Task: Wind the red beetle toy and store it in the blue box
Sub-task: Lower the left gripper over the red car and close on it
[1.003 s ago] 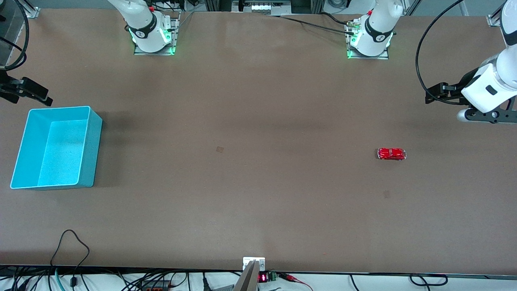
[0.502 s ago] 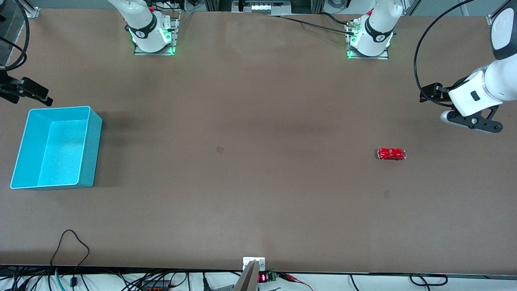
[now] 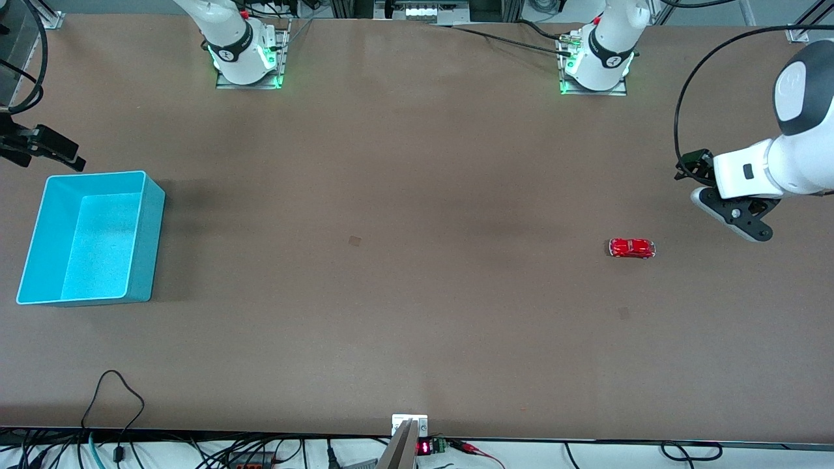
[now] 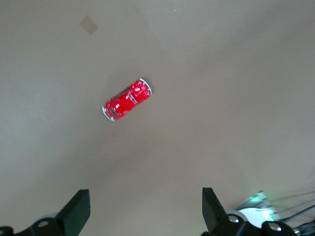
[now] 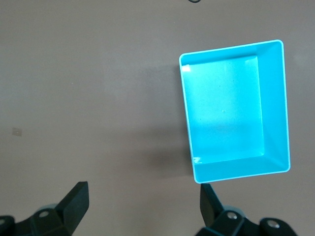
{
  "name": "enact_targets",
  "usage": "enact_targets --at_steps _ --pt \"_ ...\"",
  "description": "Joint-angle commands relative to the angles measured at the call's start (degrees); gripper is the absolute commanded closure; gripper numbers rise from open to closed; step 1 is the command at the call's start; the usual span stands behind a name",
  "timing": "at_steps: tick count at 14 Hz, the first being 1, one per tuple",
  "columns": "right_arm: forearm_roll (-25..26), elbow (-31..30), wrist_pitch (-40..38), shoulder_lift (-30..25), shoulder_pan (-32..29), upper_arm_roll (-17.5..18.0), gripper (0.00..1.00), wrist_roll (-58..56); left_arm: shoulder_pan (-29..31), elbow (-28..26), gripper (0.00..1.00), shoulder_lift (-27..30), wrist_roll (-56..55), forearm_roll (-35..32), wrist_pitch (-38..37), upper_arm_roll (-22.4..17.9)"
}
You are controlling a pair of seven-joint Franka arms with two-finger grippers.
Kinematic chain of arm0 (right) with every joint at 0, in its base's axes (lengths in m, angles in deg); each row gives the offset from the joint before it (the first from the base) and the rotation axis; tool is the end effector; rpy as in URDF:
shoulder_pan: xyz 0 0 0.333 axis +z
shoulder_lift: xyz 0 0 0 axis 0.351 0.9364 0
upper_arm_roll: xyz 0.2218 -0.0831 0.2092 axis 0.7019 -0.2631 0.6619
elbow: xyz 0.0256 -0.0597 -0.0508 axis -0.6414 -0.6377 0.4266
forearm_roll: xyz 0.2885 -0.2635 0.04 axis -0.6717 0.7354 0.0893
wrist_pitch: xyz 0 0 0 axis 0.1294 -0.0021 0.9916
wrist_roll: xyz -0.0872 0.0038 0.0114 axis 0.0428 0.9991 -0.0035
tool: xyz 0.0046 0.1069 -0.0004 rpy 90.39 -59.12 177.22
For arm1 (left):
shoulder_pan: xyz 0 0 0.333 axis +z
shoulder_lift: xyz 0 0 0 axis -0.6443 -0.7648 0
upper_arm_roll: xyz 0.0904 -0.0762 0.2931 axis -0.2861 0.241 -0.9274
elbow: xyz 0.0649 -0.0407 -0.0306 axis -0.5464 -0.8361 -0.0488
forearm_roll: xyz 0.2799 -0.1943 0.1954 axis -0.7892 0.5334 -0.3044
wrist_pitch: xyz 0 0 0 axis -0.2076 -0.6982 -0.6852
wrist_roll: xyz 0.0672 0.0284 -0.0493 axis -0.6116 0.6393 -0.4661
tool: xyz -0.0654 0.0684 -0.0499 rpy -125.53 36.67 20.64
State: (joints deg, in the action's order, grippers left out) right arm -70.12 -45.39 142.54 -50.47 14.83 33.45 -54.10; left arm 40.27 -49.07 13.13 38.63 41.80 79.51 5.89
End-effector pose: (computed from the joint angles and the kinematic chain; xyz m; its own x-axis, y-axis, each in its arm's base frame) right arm 0.5487 -0.0670 0.5872 0.9966 -0.0795 0.0218 -0.0795 -0.9968 -0.0014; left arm 0.5803 0.0191 0.4651 0.7389 -0.6452 -0.1943 -0.6301 -0.7638 0.1400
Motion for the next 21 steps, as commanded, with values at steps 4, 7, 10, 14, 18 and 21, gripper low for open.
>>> enact_targets --at_steps 4,7,10,14,18,21 --pt "0.2 0.5 -0.7 -0.1 0.3 0.2 0.00 0.0 0.6 -12.2 0.00 -0.5 22.4 -0.1 18.2 0.0" --pt "0.1 0.4 -0.8 -0.3 0.3 0.2 0.00 0.8 0.5 -12.7 0.00 -5.8 30.0 -2.5 25.5 0.1" --pt "0.1 0.1 -1.0 -0.7 0.4 0.2 0.00 0.8 0.1 -16.5 0.00 -8.7 34.5 -2.7 33.3 0.1" --pt "0.1 0.1 -0.7 -0.6 0.3 0.2 0.00 0.9 0.9 -23.8 0.00 -9.6 38.4 -2.7 46.5 0.0" --pt "0.1 0.1 -0.8 -0.5 0.2 0.2 0.00 0.9 0.5 -23.9 0.00 -13.4 44.5 -2.7 47.9 0.1" --pt "0.1 0.1 -0.7 -0.4 -0.2 0.2 0.00 0.8 0.6 -24.2 0.00 -14.1 46.1 -2.7 49.6 0.1"
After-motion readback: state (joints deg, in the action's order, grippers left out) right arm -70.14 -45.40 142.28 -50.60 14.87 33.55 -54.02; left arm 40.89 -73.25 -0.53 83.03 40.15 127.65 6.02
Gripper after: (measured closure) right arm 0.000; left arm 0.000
